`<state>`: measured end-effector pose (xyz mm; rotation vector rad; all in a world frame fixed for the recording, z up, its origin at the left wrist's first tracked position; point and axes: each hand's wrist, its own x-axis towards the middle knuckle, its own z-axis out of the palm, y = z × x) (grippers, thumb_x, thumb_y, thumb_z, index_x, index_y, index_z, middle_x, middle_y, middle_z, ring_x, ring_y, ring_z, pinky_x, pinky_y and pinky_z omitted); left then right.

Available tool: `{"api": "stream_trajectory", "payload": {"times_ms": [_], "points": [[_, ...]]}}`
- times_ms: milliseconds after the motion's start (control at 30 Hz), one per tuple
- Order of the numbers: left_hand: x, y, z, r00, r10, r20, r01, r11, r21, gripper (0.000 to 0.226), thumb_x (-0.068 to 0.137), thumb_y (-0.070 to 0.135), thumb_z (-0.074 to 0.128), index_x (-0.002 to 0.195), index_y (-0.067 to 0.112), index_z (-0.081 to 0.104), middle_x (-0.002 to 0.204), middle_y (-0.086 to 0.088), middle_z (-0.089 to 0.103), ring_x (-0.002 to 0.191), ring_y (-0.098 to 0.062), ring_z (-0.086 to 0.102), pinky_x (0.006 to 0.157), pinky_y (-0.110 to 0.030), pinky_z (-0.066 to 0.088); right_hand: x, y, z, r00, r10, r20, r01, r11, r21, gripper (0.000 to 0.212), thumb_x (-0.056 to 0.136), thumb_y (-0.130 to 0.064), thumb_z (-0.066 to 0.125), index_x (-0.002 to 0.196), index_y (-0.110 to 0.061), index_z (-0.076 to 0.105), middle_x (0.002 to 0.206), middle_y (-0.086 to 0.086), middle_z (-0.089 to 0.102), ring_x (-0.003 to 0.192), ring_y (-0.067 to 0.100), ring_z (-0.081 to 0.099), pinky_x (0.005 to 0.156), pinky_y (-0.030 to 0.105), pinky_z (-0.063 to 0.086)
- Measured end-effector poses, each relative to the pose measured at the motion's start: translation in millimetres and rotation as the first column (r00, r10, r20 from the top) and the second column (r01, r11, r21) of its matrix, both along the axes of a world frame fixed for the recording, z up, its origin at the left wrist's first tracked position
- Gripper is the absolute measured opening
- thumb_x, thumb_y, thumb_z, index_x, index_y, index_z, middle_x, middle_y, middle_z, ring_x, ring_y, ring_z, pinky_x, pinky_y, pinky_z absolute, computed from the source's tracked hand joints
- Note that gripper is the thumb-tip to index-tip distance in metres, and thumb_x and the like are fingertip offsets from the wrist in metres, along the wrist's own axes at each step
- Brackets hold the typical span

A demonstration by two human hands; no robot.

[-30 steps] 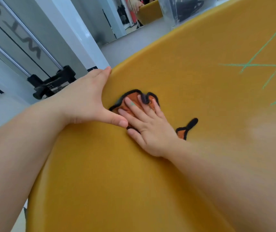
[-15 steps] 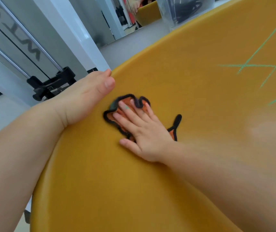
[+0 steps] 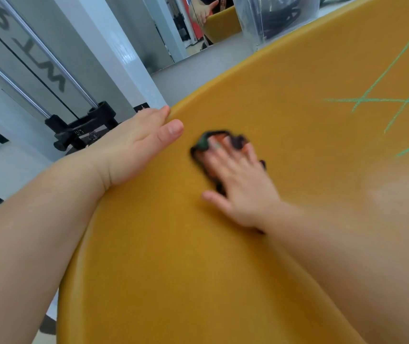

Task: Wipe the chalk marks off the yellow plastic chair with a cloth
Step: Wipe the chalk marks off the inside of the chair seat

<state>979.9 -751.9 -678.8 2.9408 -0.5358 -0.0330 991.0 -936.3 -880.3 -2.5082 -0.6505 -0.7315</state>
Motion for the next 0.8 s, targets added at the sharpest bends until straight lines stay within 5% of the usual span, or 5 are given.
{"api": "stream_trajectory", "payload": {"times_ms": [133, 333, 433, 600, 800], "points": [[-5.8, -9.1, 3.4, 1.0, 0.015, 0.002, -0.015, 0.999, 0.043, 0.142, 0.051, 0.106, 0.002, 0.157, 0.016, 0.026, 0.156, -0.004, 0.035, 0.145, -0.019, 0.031, 0.122, -0.042, 0.021, 28.2, -24.7, 16.2, 0.949, -0.254, -0.186, 0.284, 0.946, 0.159, 0.093, 0.092, -0.079, 0.016, 0.163, -0.019, 0.017, 0.172, 0.002, -0.001, 0.159, 0.029, -0.003, 0.126, 0.057, 0.001], [-3.9, -0.7, -1.5, 1.0, 0.023, 0.014, -0.023, 1.0, 0.015, 0.132, 0.058, 0.104, 0.005, 0.154, 0.018, 0.033, 0.154, -0.004, 0.039, 0.141, -0.023, 0.039, 0.119, -0.044, 0.028, -33.4, 28.7, 10.8, 0.955, 0.296, -0.018, -0.296, 0.948, -0.114, 0.094, 0.092, -0.079, 0.028, 0.164, -0.019, 0.014, 0.171, -0.001, -0.006, 0.159, 0.025, -0.003, 0.127, 0.051, -0.002], [-9.6, -6.7, 0.8, 0.997, 0.081, -0.007, -0.081, 0.997, -0.012, 0.142, 0.047, 0.107, 0.002, 0.159, 0.023, 0.021, 0.163, 0.004, 0.024, 0.15, -0.013, 0.023, 0.119, -0.029, 0.016, 16.6, -27.9, 11.6, 0.999, 0.046, 0.01, -0.044, 0.988, -0.146, 0.087, 0.095, -0.076, 0.014, 0.163, -0.022, 0.016, 0.168, -0.006, -0.007, 0.159, 0.025, 0.002, 0.126, 0.056, 0.006], [-9.6, -8.5, 3.3, 0.998, 0.061, -0.025, -0.06, 0.998, 0.031, 0.145, 0.046, 0.108, -0.001, 0.16, 0.021, 0.018, 0.163, 0.001, 0.024, 0.15, -0.015, 0.022, 0.123, -0.038, 0.016, 46.2, -42.0, 10.6, 0.938, -0.281, -0.203, 0.313, 0.939, 0.146, 0.086, 0.096, -0.071, 0.012, 0.164, -0.019, 0.004, 0.171, 0.008, -0.015, 0.157, 0.032, -0.014, 0.124, 0.06, -0.005], [-14.0, -6.5, 0.2, 0.995, 0.096, 0.002, -0.096, 0.995, 0.024, 0.147, 0.042, 0.108, -0.003, 0.16, 0.022, 0.018, 0.165, 0.002, 0.021, 0.15, -0.014, 0.021, 0.118, -0.026, 0.013, -67.5, 54.1, -7.0, 0.931, 0.35, -0.105, -0.341, 0.935, 0.095, 0.09, 0.091, -0.076, 0.023, 0.164, -0.027, 0.006, 0.172, -0.002, -0.008, 0.158, 0.024, -0.013, 0.125, 0.056, -0.001]]}}
